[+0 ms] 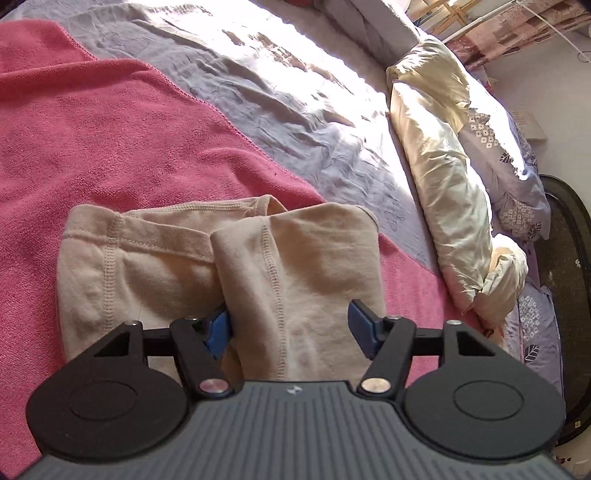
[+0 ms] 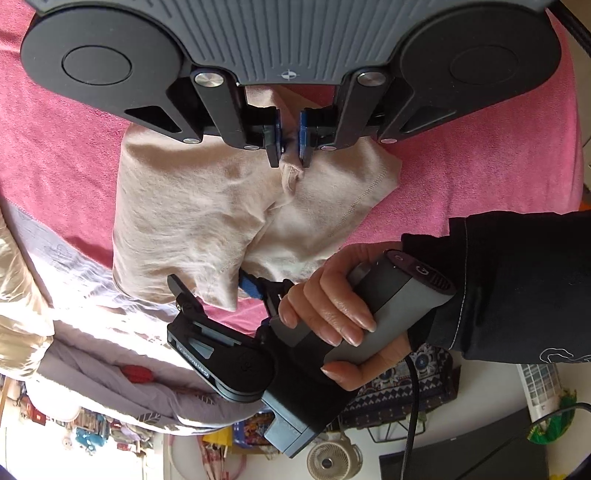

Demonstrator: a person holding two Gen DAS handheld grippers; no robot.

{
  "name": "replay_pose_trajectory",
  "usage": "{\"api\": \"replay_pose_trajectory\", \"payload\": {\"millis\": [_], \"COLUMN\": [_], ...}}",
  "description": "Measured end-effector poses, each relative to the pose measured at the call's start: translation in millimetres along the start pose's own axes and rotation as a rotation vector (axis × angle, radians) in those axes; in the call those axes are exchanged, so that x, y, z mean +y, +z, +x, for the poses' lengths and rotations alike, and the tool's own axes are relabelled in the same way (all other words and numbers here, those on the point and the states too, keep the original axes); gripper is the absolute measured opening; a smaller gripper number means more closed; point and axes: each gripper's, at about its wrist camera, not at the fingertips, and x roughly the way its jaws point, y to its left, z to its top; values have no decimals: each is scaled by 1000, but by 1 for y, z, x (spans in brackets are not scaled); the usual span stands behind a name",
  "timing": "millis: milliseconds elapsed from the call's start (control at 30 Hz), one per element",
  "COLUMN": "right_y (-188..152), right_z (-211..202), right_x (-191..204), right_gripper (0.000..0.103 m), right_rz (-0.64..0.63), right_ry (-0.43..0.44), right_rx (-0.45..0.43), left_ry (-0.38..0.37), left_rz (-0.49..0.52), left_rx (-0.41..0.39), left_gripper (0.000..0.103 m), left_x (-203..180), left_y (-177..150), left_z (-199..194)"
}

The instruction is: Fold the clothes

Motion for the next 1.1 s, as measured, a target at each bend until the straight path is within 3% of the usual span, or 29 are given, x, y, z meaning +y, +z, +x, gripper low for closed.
{"api": "replay_pose_trajectory", "payload": {"millis": [133, 267, 367, 567, 733, 800, 900, 1100], "right_y": [-1, -2, 0, 21, 22, 19, 12, 5], "right_z": [1, 1, -1, -7, 23, 38, 52, 47], "right_x": [1, -1, 1, 11, 26, 32, 40, 37], "right_gripper": [11, 11, 11, 11, 11, 11, 11, 12], "right_rz": [-1, 6, 13, 25, 20, 17, -1, -46], "right_ry": [4, 6, 22, 112, 165, 176, 170, 187], "right_rx": [4, 1, -11, -76, -40, 2, 36, 39], "left_ry": [53, 99, 144, 164, 307, 356, 367, 401], "left_rz": [-10, -34, 20, 147, 169, 166, 161, 204], "left_rx": [16, 15, -18, -107, -59, -36, -27, -44], "left_gripper": [22, 12, 10, 9, 10, 13, 23, 32], "left_x": [3, 7, -4, -25, -4, 8, 20, 18], "left_y": [1, 3, 5, 19, 27, 25, 21, 23], "left_z": [3, 2, -9, -48, -44, -38, -34, -42]}}
